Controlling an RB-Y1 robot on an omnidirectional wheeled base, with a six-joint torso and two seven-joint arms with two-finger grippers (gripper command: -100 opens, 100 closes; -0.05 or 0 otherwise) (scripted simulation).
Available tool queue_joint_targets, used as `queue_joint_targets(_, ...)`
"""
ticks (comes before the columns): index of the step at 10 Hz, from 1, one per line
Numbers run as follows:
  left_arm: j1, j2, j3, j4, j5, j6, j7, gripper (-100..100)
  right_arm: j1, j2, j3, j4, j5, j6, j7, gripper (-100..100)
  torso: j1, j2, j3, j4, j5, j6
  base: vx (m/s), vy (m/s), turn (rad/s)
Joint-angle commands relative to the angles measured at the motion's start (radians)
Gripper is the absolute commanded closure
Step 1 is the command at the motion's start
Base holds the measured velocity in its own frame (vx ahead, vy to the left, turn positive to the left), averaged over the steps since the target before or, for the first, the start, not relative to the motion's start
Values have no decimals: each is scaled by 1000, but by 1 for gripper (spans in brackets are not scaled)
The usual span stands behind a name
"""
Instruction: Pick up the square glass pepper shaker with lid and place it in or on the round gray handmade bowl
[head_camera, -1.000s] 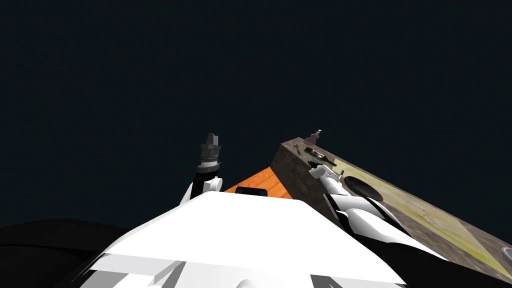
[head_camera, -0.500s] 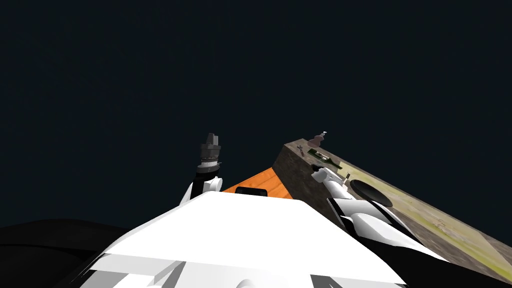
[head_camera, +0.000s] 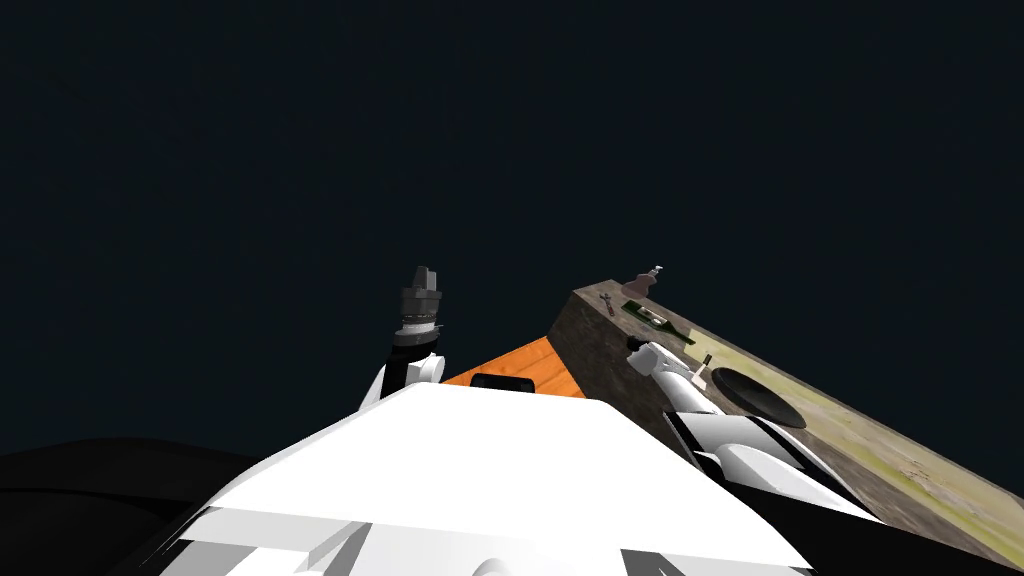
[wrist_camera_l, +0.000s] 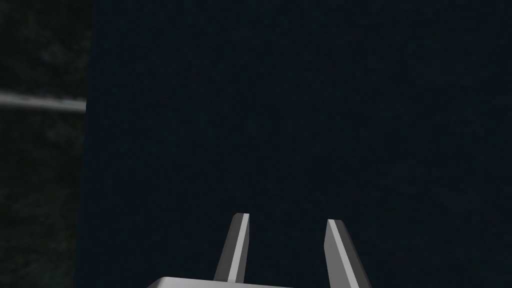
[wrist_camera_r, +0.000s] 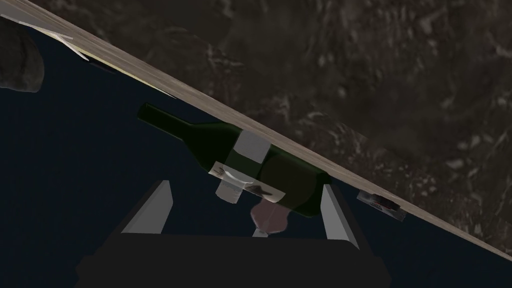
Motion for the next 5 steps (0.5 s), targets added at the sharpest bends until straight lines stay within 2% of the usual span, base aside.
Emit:
queue_joint_targets(1,0,0,0,0,0,0,0,0,20,-6,11,6,27,16,-50,-100,0,0,0,0,0,0,-1,4,102)
queue_joint_targets(2,0,0,0,0,0,0,0,0,20,-6,11,6,27,16,-68,-100,0,0,0,0,0,0,0,1,59)
queue_joint_targets(3,0,0,0,0,0,0,0,0,46,-13,20,-1,48,38,-96,-100,0,0,0,0,0,0,2,1,124)
queue_joint_targets(4,0,0,0,0,0,0,0,0,46,-13,20,-1,48,38,-119,-100,0,0,0,0,0,0,2,-3,47)
queue_joint_targets(5,0,0,0,0,0,0,0,0,71,-20,28,-9,70,61,-154,-100,-1,0,0,0,0,0,4,-1,96)
